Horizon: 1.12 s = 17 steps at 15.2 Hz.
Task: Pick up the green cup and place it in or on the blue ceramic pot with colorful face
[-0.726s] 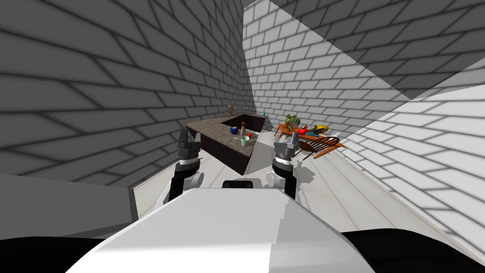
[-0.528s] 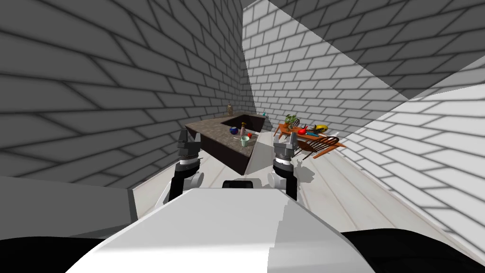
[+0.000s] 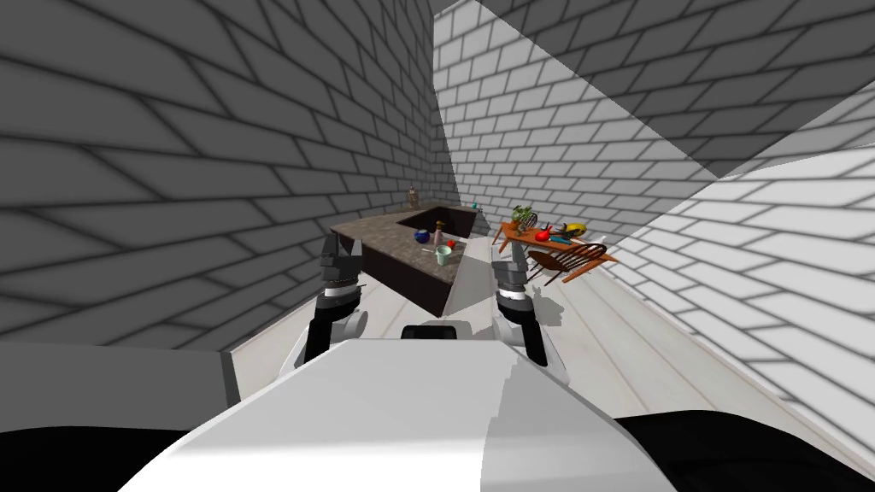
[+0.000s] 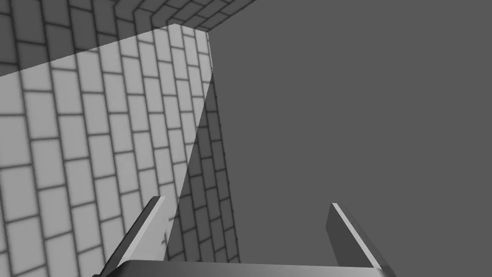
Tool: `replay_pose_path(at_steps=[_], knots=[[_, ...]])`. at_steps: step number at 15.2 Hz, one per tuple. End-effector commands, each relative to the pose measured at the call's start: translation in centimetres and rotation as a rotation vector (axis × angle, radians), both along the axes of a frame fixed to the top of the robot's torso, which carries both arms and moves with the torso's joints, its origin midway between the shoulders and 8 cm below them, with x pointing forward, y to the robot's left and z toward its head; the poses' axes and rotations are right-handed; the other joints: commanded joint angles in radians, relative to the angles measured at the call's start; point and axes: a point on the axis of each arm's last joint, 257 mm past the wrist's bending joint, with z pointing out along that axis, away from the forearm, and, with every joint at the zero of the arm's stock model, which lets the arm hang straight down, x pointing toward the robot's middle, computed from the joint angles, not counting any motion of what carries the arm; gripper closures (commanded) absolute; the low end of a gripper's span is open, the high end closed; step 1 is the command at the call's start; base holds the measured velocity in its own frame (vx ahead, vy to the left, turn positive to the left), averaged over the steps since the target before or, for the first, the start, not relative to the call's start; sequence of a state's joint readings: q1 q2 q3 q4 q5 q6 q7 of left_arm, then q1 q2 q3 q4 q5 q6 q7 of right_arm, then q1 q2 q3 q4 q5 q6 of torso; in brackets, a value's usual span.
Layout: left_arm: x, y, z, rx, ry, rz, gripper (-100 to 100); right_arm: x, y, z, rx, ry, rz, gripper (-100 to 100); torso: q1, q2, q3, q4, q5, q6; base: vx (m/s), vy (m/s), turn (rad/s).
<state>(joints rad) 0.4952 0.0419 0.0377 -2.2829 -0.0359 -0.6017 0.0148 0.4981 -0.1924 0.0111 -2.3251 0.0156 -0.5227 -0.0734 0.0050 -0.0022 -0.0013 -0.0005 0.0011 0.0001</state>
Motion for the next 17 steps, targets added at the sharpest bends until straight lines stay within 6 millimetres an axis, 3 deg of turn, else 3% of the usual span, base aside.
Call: replay_pose_path(at_steps=[1, 17], knots=[[0.0, 0.0, 0.0, 0.0, 0.0, 0.0, 0, 0.2, 0.2, -0.7, -0.082, 0.023, -0.006, -100, 0.0, 0.0, 0.0, 0.0, 0.0, 0.0, 0.032, 0.068, -0.068], [0.0, 0.0, 0.0, 0.0, 0.0, 0.0, 0, 0.7, 1.0, -5.3, -0.595, 0.128, 0.004, -100, 0.001, 0.0, 0.0, 0.0, 0.0, 0.0, 0.028, 0.084, -0.06]])
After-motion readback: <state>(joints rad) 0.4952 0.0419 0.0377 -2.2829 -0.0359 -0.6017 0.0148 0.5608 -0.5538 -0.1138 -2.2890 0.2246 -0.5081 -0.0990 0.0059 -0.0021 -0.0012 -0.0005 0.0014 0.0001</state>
